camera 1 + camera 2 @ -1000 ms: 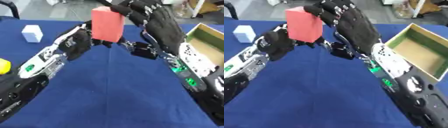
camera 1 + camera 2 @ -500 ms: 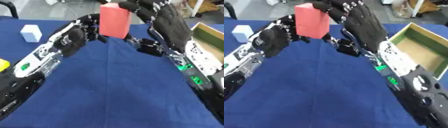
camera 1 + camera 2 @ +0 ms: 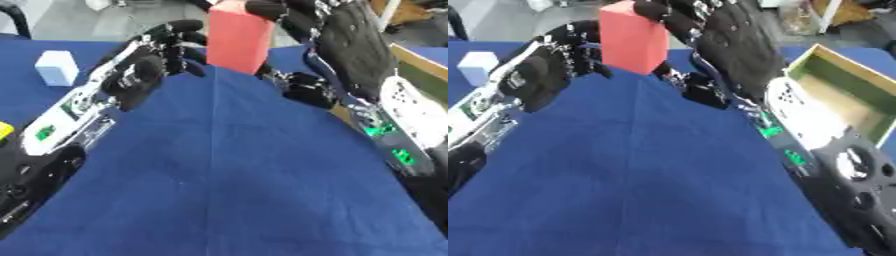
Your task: Pick up the objects with one hand, pass them to the other hand, and then place them into the box on the other side of the table.
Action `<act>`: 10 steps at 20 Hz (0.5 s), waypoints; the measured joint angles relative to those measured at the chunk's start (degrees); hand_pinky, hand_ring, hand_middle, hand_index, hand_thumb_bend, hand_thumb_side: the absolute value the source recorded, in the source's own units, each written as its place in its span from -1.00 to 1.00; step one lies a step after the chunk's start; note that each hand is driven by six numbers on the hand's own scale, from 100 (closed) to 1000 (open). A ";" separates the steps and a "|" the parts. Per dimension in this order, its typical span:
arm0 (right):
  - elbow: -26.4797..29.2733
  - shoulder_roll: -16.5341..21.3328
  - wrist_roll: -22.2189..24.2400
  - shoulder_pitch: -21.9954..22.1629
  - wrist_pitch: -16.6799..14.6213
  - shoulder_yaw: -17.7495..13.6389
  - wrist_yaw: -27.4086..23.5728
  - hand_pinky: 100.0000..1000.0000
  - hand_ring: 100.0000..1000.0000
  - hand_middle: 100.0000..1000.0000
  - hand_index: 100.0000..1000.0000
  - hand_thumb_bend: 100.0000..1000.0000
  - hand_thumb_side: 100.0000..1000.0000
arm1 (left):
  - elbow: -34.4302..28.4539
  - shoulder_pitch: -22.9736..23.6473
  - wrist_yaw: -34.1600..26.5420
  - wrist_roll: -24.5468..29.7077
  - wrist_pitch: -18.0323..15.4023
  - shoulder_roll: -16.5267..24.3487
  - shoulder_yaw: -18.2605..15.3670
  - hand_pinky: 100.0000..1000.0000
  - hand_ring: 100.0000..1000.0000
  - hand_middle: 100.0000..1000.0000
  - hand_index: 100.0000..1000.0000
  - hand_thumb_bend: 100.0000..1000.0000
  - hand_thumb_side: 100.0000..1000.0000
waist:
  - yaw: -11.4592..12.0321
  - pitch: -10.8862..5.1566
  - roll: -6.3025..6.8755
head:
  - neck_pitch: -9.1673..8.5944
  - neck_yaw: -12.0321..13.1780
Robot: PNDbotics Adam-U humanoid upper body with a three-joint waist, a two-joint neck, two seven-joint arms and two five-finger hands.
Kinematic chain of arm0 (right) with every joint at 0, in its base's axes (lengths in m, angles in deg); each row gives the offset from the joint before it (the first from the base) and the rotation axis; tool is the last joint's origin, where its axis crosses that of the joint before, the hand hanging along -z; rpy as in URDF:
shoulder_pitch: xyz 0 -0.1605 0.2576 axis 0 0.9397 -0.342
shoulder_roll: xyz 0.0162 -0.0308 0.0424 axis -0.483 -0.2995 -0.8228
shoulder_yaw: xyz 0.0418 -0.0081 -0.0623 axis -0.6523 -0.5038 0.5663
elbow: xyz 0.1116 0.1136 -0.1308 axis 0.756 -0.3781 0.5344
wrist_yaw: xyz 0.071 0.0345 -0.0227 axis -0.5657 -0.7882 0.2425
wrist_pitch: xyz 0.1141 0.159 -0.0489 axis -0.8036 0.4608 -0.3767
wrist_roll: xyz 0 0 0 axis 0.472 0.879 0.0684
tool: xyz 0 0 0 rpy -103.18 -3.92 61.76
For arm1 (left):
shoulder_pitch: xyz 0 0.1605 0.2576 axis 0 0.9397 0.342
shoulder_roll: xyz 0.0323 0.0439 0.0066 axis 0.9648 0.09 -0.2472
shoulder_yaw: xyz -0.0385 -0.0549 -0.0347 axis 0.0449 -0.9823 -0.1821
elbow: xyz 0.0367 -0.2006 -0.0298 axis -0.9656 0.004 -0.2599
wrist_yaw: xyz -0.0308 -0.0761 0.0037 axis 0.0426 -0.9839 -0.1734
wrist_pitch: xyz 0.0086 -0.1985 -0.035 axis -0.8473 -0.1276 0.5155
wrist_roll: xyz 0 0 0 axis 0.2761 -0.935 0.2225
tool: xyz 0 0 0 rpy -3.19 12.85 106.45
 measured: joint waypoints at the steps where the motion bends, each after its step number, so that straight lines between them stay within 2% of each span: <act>1: -0.01 0.00 0.15 -0.01 -0.01 0.00 0.16 0.51 0.42 0.26 -0.08 -0.29 -0.97 | 0.00 0.00 0.65 -0.11 -0.11 0.00 -0.06 0.34 0.34 0.40 0.72 1.00 -0.11 | 0.00 0.00 0.00 | 0.00 -0.04; 10: -0.07 -0.03 3.31 -0.22 -0.39 0.04 0.60 0.52 0.44 0.29 -0.07 -0.31 -0.89 | -0.77 -0.36 5.82 3.74 -1.26 -0.08 -0.49 0.36 0.32 0.37 0.69 1.00 -0.10 | 0.00 -0.02 0.00 | -0.01 -0.14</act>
